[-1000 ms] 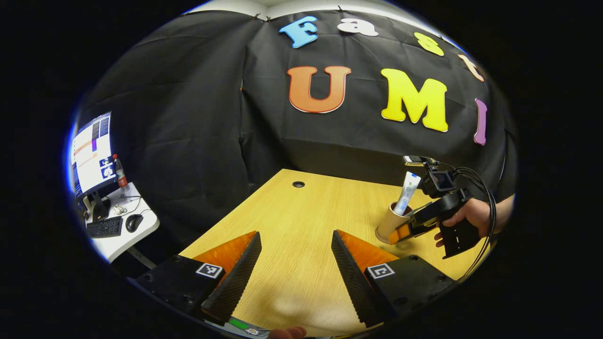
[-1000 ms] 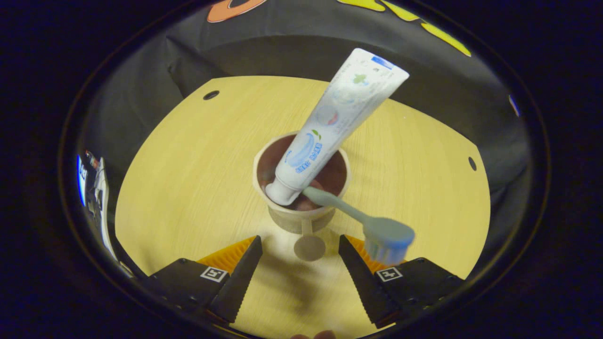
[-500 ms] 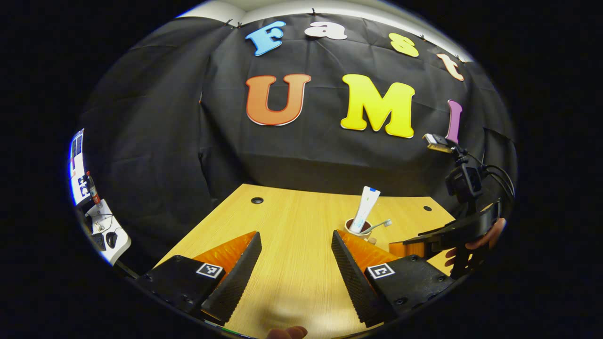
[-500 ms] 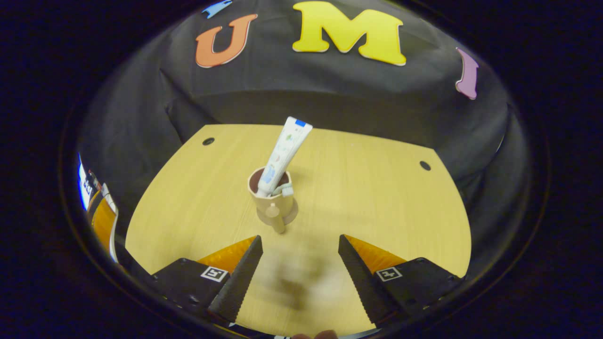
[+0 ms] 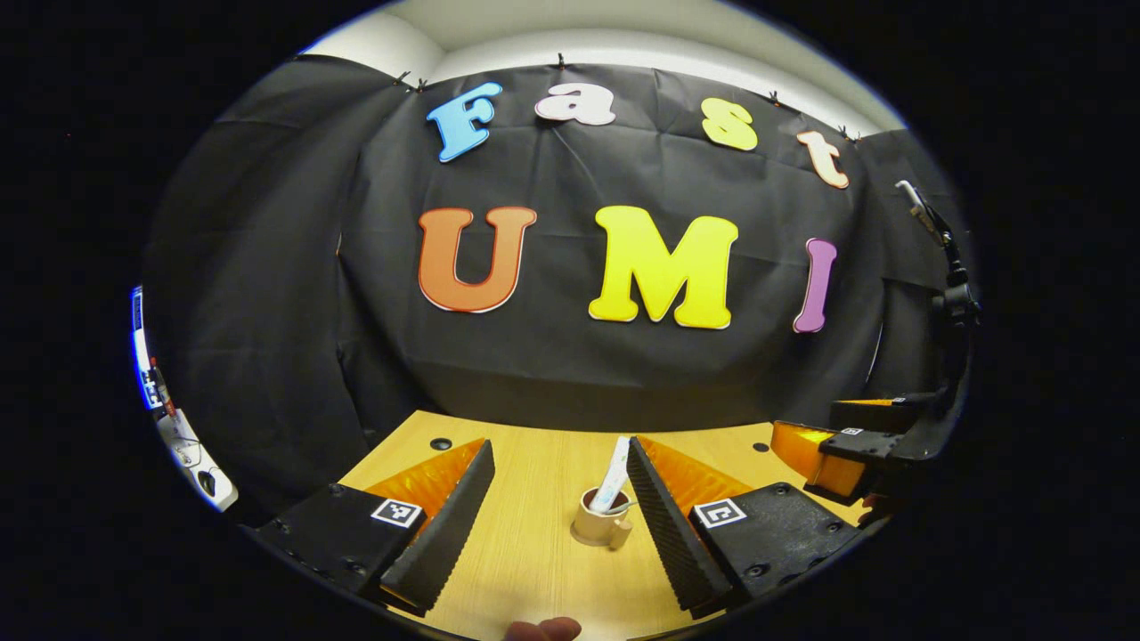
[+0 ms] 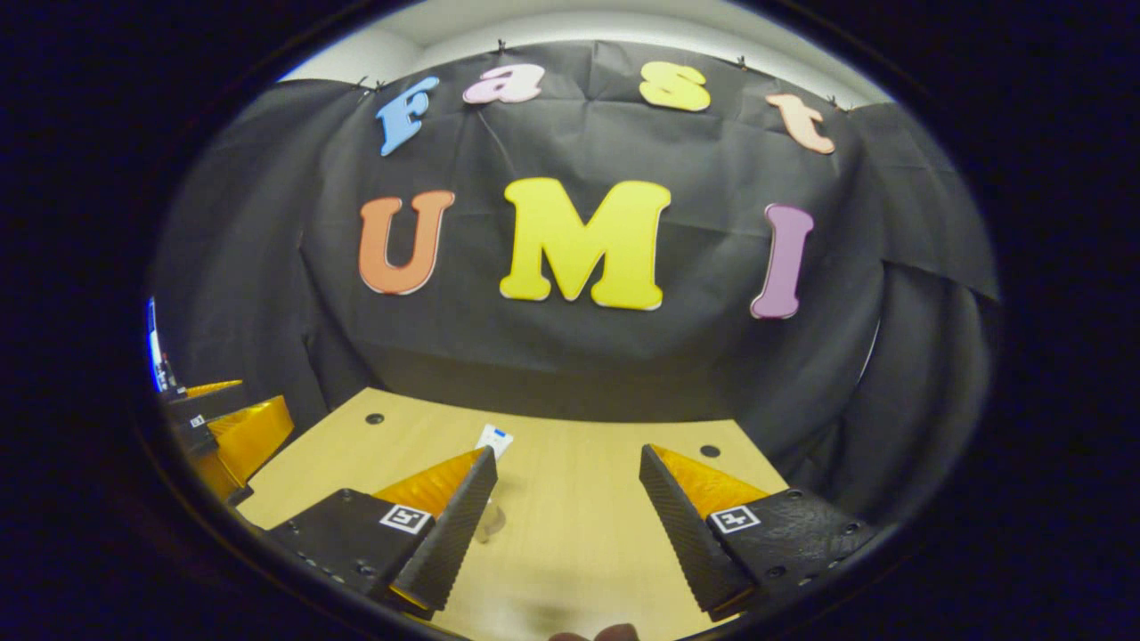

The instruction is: Put the toothbrush and toothpaste on the desktop into the cup, then pick up the cup and place it on the coaster on the desktop.

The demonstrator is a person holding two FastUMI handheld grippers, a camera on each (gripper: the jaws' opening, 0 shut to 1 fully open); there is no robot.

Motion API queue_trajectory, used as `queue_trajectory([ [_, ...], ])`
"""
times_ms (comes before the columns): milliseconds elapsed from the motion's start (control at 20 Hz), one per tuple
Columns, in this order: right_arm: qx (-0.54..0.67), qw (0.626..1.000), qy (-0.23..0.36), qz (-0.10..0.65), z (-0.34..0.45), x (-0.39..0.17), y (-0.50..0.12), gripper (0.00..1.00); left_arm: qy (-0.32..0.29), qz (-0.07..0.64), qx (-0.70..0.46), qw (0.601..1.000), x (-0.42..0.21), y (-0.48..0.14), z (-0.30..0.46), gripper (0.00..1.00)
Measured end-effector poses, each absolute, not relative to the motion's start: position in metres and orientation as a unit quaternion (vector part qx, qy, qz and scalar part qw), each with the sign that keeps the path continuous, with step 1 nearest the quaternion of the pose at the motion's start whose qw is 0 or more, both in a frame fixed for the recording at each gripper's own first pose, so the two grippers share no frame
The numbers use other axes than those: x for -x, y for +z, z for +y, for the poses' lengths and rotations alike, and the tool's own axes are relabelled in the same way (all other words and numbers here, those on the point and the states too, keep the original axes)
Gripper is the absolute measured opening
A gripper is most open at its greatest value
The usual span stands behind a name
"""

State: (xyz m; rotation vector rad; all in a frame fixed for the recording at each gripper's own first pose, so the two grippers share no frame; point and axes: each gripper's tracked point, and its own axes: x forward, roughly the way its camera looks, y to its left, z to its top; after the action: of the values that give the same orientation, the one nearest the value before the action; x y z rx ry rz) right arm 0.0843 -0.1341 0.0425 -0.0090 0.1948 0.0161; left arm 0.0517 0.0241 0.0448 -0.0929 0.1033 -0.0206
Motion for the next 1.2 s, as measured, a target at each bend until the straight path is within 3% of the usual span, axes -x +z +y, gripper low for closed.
queue_trajectory([
  [400, -0.021, 1.000, -0.016, 0.017, -0.165, -0.045, 0.083, 0.96, -0.007, 0.032, 0.033, 0.999, -0.035, 0.064, 0.009, 0.95],
  [1200, 0.004, 0.999, -0.019, 0.029, -0.161, -0.045, 0.077, 0.96, -0.003, 0.033, 0.031, 0.999, -0.036, 0.065, 0.010, 0.95],
])
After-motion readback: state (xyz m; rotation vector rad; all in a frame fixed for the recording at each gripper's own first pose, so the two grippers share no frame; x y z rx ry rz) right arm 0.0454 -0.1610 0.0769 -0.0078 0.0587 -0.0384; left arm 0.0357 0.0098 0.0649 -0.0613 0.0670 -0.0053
